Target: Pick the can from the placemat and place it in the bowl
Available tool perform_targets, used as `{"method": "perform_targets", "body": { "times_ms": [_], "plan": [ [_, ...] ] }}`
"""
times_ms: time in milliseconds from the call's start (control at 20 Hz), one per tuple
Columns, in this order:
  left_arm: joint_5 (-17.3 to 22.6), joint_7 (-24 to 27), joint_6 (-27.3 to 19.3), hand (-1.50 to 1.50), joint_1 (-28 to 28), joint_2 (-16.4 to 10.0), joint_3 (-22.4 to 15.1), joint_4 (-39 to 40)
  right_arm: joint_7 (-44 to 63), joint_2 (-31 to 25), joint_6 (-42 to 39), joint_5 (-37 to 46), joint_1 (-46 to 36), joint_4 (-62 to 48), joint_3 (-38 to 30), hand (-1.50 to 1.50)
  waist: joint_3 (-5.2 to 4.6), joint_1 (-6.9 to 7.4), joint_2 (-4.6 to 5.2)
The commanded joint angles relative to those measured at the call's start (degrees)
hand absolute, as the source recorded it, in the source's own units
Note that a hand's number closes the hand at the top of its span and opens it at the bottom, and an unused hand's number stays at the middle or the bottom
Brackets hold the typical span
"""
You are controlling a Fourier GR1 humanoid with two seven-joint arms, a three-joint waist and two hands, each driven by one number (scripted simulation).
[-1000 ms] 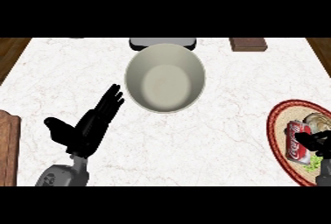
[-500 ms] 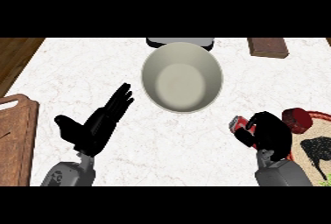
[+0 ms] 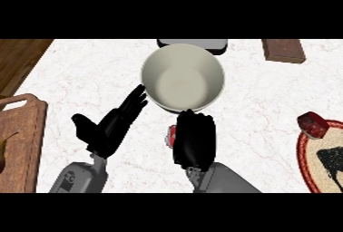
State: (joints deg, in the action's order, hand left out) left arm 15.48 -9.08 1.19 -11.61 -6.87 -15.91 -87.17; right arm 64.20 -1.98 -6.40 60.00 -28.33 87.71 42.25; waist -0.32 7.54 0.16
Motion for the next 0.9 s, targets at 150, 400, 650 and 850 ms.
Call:
{"method": "perform_targets", "body": {
  "times_ms": [150,400,650,850],
  "plan": [
    [-0.6,0.6,-0.8,0.0,-0.3,0.2,0.7,1.6,17.5,1.9,-1.7,0.3,-15.4,2.8,6.7,1.5,-0.03,-1.76,-0.95],
    [-0.3,0.6,-0.6,0.0,0.1,-0.1,1.3,1.9,20.9,1.9,-3.3,-0.2,-23.2,1.8,5.9,1.5,-0.06,-2.41,-1.13],
    [-0.4,2.7,0.0,0.0,1.4,-0.4,1.9,2.6,21.0,1.9,-2.7,-2.8,-29.5,-0.8,1.8,1.5,-0.05,-2.92,-0.89],
    [-0.9,1.6,-1.7,0.0,0.4,0.6,2.1,2.3,21.0,1.9,-2.4,-3.7,-35.5,-3.5,-2.3,1.5,0.06,-3.97,-0.81]
  ]
}}
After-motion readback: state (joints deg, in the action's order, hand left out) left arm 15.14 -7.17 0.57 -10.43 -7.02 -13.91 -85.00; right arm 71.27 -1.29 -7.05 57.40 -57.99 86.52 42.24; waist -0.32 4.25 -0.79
